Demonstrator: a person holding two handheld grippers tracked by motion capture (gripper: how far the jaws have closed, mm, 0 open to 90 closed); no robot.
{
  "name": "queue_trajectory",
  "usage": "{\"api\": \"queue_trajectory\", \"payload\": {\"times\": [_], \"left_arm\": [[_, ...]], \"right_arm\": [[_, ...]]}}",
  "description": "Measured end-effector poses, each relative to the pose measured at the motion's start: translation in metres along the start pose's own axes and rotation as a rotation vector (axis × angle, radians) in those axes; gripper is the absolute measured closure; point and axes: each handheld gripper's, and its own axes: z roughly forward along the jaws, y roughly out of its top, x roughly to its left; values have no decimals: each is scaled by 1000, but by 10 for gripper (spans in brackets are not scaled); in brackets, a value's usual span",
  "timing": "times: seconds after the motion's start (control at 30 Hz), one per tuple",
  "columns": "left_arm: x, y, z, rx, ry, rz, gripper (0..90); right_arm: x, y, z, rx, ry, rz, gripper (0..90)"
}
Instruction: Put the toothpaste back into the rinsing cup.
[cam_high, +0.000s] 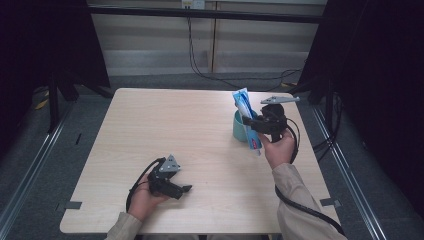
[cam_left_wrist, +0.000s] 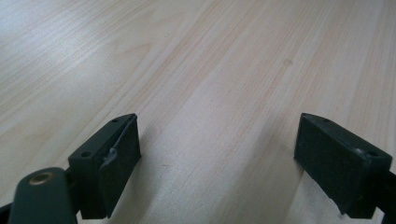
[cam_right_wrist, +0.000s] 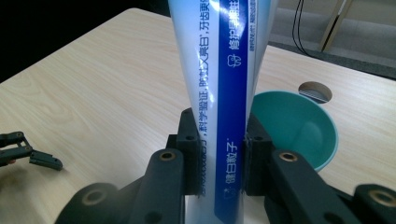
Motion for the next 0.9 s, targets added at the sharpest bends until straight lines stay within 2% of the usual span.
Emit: {"api": "queue_trajectory", "payload": {"times": [0.6,0.9], "left_arm": [[0,0,0,-1,0,0,140],[-1,0,0,-8,1,-11,140]], "right_arm": [[-10,10,-1,-69,-7,51,742],[-11,17,1,-81,-15,54,742]]}}
